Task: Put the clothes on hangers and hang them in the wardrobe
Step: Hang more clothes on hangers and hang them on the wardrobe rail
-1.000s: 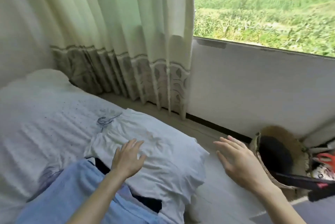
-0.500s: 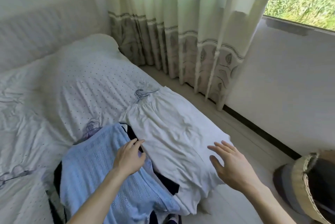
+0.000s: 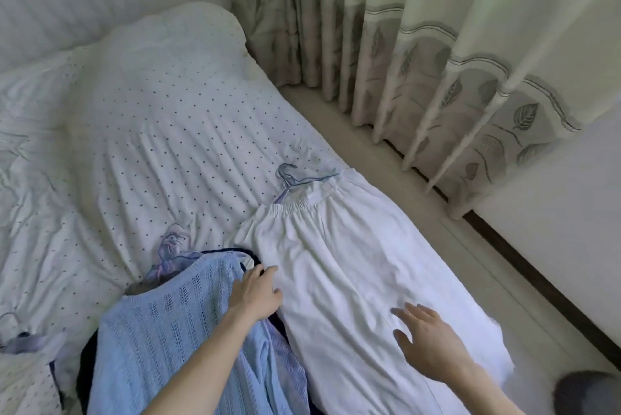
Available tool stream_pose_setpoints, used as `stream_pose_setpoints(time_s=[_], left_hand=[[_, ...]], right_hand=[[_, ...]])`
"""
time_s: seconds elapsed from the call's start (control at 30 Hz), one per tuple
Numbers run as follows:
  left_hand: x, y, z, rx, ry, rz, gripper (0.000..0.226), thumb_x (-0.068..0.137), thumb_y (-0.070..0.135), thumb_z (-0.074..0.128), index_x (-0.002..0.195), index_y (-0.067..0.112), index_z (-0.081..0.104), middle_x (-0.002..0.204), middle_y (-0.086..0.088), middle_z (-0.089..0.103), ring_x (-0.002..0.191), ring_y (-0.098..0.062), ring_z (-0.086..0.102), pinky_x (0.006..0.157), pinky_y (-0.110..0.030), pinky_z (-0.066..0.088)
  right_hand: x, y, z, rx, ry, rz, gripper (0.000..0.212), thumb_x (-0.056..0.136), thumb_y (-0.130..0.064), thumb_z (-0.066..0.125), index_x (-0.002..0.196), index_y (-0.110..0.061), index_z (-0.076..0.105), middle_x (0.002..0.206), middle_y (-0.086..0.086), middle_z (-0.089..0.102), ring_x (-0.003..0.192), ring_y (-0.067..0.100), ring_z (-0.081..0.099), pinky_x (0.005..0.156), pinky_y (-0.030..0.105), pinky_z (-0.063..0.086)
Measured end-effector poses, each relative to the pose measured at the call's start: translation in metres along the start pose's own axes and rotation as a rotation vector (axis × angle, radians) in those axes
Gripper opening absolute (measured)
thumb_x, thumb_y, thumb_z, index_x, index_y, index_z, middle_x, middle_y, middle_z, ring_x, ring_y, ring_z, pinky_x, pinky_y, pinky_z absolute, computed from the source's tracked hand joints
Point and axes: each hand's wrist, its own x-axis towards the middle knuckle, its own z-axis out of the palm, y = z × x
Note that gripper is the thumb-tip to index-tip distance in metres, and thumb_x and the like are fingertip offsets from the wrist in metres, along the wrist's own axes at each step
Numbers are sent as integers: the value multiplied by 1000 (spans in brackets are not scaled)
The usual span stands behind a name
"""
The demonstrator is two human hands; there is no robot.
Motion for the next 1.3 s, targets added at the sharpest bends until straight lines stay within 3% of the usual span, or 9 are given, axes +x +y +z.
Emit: stream_pose_setpoints(time_s=[0.27,0.37,0.5,0.77,0.9,1.03,1.1,1.17,1.3], left_hand=[[173,-25,-22,-203,28,-149,69,93,42,55,154,19,30,157,-10,33,142,-33,36,111,-45,37],[219,-29,-18,-339,60,-195,73,90,36,59,154,18,29,148,-17,45,131,-38,47,104,-44,43],[246,-21,-9,-404,37,-267,74,95,39,55,155,10,24,151,-22,39,133,-42,45,104,-45,43],[209,16,-44,-539,185,-236,60,100,52,46,126,-2,56,131,-26,58,120,-40,54,95,-40,40],[151,48,-51,-689,263,-61,46,102,43,49,101,-1,61,113,-29,64,109,-43,58,84,-41,40],[70,89,-40,-764,326,169,34,100,40,54,80,12,51,84,-18,66,87,-41,60,66,-38,32],[22,111,-28,-750,313,279,25,100,41,53,88,19,56,84,-11,70,86,-35,61,66,-39,38],[-26,129,-10,-692,250,397,33,99,55,46,104,25,58,88,-4,72,86,-29,64,70,-40,47],[-98,160,27,-440,131,628,35,98,57,39,123,32,47,92,-6,72,86,-36,64,66,-42,47]], right_hand=[[112,-11,54,-77,-323,118,66,101,-55,32,155,-43,-3,164,-2,-19,152,34,-8,117,54,21],[120,-13,77,-129,-342,106,70,99,-56,34,155,-42,-6,164,0,-22,151,33,-12,117,54,21],[121,-6,86,-159,-341,95,73,98,-56,36,154,-41,-9,163,1,-23,150,34,-14,114,56,24],[119,-8,56,-20,-411,133,63,100,-52,38,155,-40,10,165,-6,-3,152,23,1,119,46,22],[107,-24,28,321,-279,248,62,100,-54,41,153,-24,29,156,0,37,141,22,37,111,34,32],[69,-44,-17,801,26,297,48,97,-54,48,135,-25,53,130,-6,61,115,12,59,91,25,45],[44,-55,-44,1031,162,268,36,98,-52,48,122,-27,58,118,-8,66,100,9,66,80,24,49],[17,-62,-66,1198,228,235,30,99,-50,48,114,-28,60,107,-9,69,89,11,70,72,29,52],[-34,-50,-74,1117,410,222,24,93,-45,64,86,-22,67,78,-6,69,69,12,64,62,31,48]])
